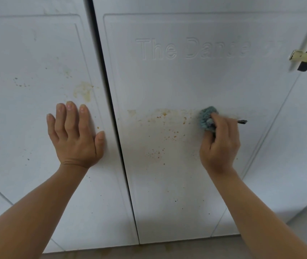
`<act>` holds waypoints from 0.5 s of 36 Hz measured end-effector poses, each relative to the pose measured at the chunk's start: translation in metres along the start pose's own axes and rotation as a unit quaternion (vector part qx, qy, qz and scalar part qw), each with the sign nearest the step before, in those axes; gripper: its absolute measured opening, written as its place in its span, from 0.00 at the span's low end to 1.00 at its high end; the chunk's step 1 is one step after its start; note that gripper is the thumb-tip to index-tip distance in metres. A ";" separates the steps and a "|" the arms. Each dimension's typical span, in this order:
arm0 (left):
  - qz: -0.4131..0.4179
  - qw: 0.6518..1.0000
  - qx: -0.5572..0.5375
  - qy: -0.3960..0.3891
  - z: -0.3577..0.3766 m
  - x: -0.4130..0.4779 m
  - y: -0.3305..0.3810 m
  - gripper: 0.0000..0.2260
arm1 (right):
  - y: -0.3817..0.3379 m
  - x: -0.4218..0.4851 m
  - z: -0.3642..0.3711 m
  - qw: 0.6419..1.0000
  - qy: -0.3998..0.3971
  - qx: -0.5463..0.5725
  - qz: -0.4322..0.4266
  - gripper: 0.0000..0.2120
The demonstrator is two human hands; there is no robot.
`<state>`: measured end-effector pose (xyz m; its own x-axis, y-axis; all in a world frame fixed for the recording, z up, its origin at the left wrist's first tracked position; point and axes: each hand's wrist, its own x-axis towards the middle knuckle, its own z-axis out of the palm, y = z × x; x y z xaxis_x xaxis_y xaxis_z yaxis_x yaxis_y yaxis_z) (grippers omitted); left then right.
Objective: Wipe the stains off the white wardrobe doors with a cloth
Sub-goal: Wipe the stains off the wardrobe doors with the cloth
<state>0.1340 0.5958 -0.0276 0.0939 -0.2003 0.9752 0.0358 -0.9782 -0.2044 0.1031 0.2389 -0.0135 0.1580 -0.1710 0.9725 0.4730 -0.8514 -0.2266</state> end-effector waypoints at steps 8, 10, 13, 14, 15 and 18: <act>-0.002 1.000 0.002 0.001 -0.001 0.000 0.001 0.33 | 0.004 0.009 -0.004 1.000 0.012 -0.011 -0.004 0.12; -0.002 1.000 0.003 0.002 0.000 0.000 0.001 0.33 | -0.001 -0.002 -0.001 0.998 -0.027 -0.016 -0.057 0.09; -0.002 1.000 0.006 0.003 0.001 -0.001 0.000 0.32 | 0.007 -0.008 -0.006 0.992 -0.074 -0.013 -0.098 0.13; -0.002 1.000 0.006 0.002 0.001 -0.001 0.001 0.32 | 0.011 -0.005 -0.009 0.994 -0.066 -0.016 -0.083 0.14; -0.002 1.000 0.004 0.001 0.000 -0.001 0.001 0.32 | 0.015 0.000 -0.011 0.998 -0.044 -0.017 -0.048 0.14; -0.003 1.000 -0.001 -0.002 -0.001 0.000 0.001 0.32 | 0.012 0.009 -0.008 0.998 0.018 -0.019 0.060 0.14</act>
<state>0.1330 0.5947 -0.0281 0.0979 -0.1940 0.9761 0.0348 -0.9795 -0.1982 0.1030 0.2234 -0.0074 0.1798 -0.2905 0.9398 0.4196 -0.8415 -0.3404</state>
